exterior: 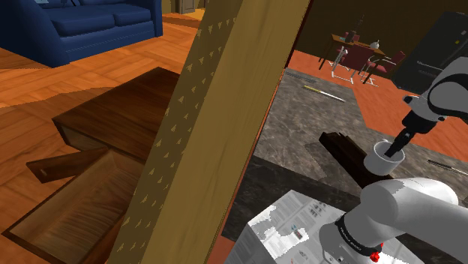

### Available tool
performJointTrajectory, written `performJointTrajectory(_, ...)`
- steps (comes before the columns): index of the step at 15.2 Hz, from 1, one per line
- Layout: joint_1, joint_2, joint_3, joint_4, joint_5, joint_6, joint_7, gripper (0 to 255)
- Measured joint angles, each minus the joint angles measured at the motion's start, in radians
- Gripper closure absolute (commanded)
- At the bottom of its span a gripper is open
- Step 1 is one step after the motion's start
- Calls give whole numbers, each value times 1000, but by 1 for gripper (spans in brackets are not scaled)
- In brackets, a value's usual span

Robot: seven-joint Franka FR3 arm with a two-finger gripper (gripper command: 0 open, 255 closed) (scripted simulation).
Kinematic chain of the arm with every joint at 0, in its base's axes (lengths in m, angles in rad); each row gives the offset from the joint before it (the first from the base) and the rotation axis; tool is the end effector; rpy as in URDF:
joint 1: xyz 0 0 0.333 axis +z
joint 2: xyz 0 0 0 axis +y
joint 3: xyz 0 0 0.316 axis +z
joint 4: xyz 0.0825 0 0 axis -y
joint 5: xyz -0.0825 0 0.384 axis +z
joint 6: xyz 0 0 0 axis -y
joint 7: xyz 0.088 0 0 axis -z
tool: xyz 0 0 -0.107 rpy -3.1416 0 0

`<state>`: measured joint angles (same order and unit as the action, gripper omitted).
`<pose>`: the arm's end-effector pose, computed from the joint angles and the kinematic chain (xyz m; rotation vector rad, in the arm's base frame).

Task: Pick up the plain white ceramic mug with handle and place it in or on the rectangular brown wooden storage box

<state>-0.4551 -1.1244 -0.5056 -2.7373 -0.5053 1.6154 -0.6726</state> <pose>0.1062 -0.2423 0.4647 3.1249 0.0444 -0.1010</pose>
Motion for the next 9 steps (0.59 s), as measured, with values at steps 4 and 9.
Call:
performJointTrajectory(4,18,14,36,76,37,-61,-3,0)
performJointTrajectory(9,19,14,40,82,40,-67,-4,0)
